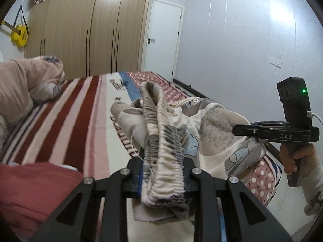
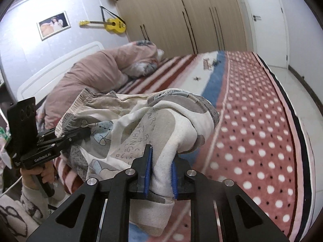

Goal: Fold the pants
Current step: 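Carry the folded pants with both tools onto the clothes stack by the pillow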

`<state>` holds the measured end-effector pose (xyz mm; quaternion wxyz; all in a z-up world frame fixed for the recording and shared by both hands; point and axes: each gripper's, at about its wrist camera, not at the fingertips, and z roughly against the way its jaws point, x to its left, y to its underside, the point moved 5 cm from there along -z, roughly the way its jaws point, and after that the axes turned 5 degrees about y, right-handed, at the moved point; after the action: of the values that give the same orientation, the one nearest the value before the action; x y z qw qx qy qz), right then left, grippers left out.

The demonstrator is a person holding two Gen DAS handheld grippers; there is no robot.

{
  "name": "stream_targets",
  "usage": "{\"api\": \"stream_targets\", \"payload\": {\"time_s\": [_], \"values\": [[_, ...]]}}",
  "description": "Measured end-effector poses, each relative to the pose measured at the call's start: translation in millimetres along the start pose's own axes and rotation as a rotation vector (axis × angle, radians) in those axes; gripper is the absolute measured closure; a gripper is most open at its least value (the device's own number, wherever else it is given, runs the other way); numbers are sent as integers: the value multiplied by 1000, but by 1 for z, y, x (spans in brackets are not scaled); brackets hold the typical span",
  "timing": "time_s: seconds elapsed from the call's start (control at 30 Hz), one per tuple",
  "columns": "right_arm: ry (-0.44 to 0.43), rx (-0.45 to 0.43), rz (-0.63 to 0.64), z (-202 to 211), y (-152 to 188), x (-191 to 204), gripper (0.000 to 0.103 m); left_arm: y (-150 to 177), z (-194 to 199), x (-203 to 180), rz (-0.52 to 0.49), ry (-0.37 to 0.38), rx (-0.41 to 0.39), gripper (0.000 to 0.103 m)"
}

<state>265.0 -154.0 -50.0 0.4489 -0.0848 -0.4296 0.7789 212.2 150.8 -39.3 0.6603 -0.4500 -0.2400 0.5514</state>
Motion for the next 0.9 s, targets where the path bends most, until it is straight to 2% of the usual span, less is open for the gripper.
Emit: {"api": "stream_targets", "payload": {"time_s": [0.23,0.43,0.57,0.7,0.8,0.9], "values": [[-77,-55,63,-11,-48,81,92,-31,70,66,16,-54,-45,82],[-185,-46,121,-57,-80,164,92,-35,134,141,29,-196,-60,82],[-265,-13,149,-95,-92,218,92,-27,170,193,63,-285,-58,82],[-333,32,175,-131,-95,266,92,-10,196,233,110,-336,-44,82],[-362,81,183,-154,-89,289,92,6,207,258,153,-346,-26,82],[-354,118,193,-169,-78,297,92,25,208,282,197,-333,17,82]]}}
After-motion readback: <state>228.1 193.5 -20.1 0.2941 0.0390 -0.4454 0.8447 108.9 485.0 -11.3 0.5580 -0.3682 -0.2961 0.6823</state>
